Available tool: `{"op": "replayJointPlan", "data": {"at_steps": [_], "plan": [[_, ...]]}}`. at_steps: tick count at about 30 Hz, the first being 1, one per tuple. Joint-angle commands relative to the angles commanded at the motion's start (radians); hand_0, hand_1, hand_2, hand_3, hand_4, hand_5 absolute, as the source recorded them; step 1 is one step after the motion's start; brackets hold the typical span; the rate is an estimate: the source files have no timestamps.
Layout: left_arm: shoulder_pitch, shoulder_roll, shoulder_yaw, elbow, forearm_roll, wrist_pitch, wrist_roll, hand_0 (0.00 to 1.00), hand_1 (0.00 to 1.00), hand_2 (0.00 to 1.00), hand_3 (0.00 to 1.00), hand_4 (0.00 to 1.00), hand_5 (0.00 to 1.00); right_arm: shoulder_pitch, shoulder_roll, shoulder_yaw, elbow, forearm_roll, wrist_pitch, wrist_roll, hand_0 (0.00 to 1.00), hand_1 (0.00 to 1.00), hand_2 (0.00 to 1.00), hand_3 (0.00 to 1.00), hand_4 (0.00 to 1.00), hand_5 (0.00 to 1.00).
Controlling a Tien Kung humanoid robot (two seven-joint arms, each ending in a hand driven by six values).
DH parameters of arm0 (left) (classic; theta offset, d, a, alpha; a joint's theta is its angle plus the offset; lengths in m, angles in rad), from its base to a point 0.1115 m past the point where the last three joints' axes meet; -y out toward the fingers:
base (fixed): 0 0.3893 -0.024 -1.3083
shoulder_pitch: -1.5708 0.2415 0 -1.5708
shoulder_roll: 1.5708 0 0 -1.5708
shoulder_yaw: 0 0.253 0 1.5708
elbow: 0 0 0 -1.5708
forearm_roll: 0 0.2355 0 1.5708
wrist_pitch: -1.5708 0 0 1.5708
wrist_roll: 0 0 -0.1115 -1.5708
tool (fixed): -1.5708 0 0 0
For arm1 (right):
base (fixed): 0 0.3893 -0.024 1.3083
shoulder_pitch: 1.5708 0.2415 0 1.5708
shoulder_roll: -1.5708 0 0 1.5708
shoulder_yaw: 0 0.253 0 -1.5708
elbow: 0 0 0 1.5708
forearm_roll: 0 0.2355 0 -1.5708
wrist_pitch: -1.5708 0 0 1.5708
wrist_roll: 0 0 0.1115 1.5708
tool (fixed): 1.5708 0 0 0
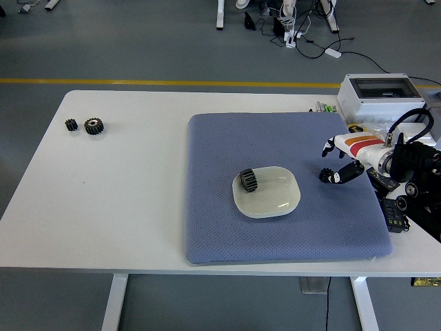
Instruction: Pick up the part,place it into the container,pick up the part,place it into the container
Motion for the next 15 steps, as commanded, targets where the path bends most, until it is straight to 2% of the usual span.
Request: {"op": "replayJointPlan", "data": {"at_steps": [15], "plan": [[-0.004, 0.000, 0.012, 0.000, -0.006, 0.001, 0.001, 0.720, 0.699, 0.673, 0.554, 0.642, 0.580, -0.003, 0.038, -0.043, -0.072, 0.038, -0.027, 0.017, 0.440, 0.585, 0.742, 0.659, 0.912, 0.326]]}}
